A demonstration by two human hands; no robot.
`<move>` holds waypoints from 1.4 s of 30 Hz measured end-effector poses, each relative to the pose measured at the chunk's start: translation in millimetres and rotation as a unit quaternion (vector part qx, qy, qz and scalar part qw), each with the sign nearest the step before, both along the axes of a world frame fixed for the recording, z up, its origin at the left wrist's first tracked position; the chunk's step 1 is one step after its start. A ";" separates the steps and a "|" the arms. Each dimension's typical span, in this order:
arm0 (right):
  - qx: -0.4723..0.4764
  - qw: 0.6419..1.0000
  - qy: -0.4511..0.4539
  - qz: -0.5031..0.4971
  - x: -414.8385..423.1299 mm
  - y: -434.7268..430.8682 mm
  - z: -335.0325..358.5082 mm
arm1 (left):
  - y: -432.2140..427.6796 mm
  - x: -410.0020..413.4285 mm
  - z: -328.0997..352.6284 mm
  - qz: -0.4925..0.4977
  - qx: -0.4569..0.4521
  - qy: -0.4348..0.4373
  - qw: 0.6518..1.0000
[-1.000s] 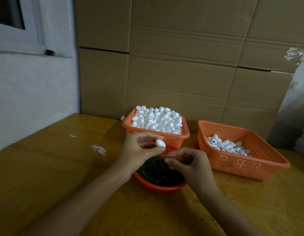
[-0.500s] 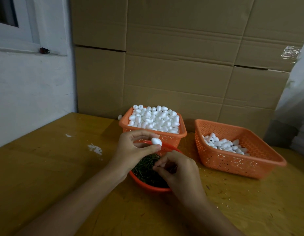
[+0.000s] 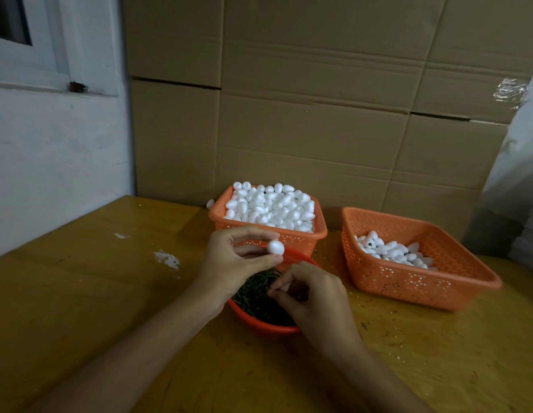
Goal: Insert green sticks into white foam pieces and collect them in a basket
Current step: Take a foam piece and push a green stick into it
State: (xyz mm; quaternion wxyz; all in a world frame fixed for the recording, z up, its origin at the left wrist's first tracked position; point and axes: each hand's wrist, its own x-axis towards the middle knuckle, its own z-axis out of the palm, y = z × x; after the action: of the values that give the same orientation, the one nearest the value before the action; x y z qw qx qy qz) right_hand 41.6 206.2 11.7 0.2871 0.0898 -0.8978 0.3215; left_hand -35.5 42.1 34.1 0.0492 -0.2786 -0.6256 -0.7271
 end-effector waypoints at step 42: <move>0.004 1.000 -0.007 0.006 1.1 0.6 -0.2 | -2.1 1.7 2.5 -0.011 -0.023 0.012 1.000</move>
State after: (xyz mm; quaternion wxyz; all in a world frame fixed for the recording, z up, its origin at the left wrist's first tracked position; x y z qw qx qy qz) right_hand 42.7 206.9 11.5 0.2785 0.0941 -0.9005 0.3206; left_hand -33.8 40.0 36.6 0.0417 -0.2951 -0.6385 -0.7095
